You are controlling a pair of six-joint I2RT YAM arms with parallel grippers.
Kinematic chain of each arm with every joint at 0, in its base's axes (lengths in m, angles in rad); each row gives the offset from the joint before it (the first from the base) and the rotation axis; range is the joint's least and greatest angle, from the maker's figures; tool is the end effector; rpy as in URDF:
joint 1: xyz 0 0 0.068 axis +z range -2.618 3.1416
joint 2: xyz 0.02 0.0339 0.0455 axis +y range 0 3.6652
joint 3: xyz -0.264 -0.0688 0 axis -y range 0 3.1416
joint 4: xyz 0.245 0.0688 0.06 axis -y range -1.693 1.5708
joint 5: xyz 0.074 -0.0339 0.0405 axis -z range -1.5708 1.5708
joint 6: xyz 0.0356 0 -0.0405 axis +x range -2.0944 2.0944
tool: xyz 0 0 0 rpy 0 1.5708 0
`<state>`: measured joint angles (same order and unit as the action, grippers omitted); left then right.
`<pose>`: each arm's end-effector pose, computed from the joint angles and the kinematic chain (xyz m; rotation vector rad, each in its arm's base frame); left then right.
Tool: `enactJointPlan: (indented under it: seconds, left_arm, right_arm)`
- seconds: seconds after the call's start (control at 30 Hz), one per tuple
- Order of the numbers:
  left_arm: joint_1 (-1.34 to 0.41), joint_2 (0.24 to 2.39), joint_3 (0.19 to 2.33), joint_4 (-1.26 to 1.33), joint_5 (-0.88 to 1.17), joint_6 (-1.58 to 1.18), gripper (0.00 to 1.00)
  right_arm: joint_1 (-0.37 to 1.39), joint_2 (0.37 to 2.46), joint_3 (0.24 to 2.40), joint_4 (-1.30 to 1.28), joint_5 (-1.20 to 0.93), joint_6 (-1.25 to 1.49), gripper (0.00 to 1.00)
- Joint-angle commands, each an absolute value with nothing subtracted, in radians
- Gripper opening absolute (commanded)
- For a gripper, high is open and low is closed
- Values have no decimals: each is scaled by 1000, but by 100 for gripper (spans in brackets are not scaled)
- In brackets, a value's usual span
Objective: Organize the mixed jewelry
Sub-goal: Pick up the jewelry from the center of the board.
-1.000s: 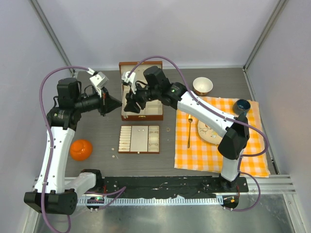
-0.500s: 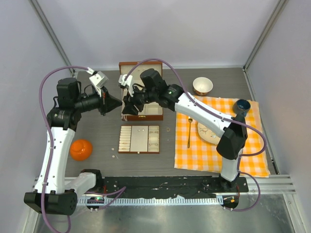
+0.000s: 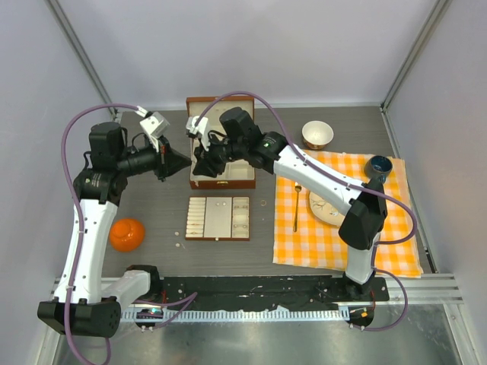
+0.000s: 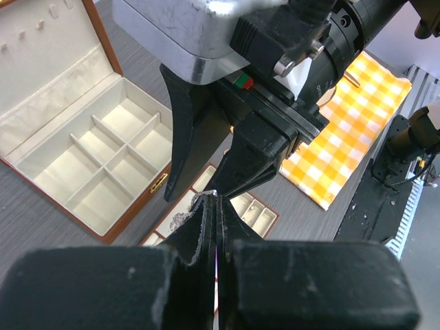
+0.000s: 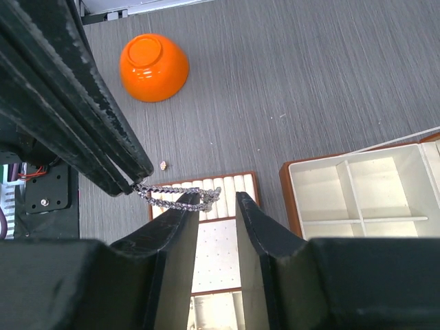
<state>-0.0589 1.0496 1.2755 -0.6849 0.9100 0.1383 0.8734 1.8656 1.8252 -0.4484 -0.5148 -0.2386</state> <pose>0.1978 -0.0398 0.4133 0.7435 1.7901 -0.8609 0.2670 0.3459 0.3669 -1.3853 1.6024 0.9155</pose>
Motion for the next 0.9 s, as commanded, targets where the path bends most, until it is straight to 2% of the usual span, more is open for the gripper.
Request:
enactJointPlan:
  seconds: [0.0,0.87]
  left_arm:
    - [-64,1028,1270,-652,933,137,0]
    - [-64,1029,1258,-644,900,153,0]
  right_arm:
    - [877,1859,1873,-416,-505,-258,33]
    - [877,1786,1802,-442,-515,-304,34]
